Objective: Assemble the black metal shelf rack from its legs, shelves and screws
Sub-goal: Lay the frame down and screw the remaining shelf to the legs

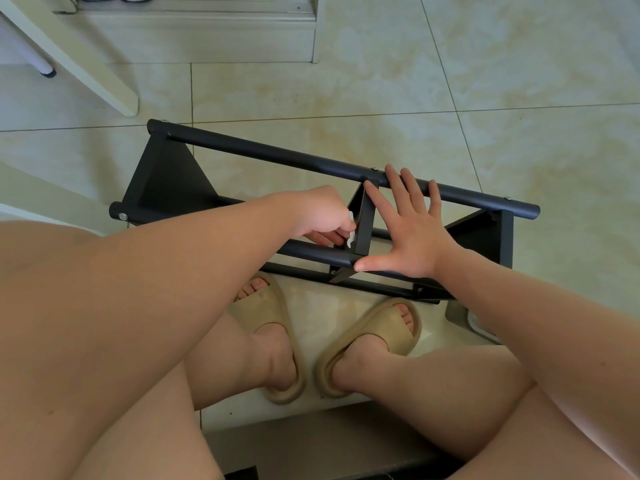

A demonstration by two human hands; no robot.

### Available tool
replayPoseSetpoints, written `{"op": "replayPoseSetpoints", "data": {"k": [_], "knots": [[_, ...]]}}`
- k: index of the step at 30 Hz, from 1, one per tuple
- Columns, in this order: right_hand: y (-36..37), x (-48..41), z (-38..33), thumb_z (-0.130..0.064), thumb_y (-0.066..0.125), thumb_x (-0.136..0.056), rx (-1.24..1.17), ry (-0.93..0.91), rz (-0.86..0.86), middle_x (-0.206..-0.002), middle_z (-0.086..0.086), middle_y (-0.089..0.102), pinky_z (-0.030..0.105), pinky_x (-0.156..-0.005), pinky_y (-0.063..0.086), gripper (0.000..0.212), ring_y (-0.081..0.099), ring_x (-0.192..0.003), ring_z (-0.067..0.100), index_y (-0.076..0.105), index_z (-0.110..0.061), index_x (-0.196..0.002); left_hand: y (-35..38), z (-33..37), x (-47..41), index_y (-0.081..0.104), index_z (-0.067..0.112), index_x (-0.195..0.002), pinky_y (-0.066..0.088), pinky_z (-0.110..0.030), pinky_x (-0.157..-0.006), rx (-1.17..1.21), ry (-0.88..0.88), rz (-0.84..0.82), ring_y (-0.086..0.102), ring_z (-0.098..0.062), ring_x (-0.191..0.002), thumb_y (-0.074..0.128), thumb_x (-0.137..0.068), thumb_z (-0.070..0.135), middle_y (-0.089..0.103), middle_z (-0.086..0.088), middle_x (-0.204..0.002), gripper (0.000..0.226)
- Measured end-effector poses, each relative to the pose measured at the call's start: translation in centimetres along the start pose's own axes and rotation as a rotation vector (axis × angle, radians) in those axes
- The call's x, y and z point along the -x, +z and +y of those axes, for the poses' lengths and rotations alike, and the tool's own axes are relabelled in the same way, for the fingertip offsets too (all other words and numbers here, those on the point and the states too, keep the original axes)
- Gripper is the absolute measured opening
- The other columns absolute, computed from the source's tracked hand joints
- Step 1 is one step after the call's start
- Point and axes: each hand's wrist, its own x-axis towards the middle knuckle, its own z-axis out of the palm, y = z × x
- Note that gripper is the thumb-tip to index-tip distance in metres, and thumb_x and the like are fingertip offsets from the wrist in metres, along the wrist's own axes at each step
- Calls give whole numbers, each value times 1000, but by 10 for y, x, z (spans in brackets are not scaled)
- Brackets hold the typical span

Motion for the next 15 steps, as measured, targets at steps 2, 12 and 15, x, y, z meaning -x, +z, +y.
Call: {"op": "replayPoseSetpoints", "data": {"k": [2,12,15], "knots": [[0,0,0,-109,18,-55,-4,0,0,-166,7,-24,60,-116,-20,131,-22,-153,31,-13,-36,-159,0,-1,-1,62,5,-123,57,-26,-75,-9,14,26,69,-9,-85,62,-98,17,71,1,-89,28],[-2,0,0,-108,17,-55,-8,0,-4,-166,7,-25,59,-116,-20,130,-24,-153,31,-15,-37,-159,0,-5,-4,65,6,-120,58,-25,-74,137,28,111,72,-6,-78,69,-93,14,75,1,-84,28],[-1,0,0,-109,17,-55,-10,0,-3,-166,7,-25,59,-116,-20,130,-23,-153,31,-16,-37,-158,-1,-6,-4,63,8,-115,59,-25,-74,152,1,93,72,-6,-77,68,-94,14,75,5,-76,22]]}}
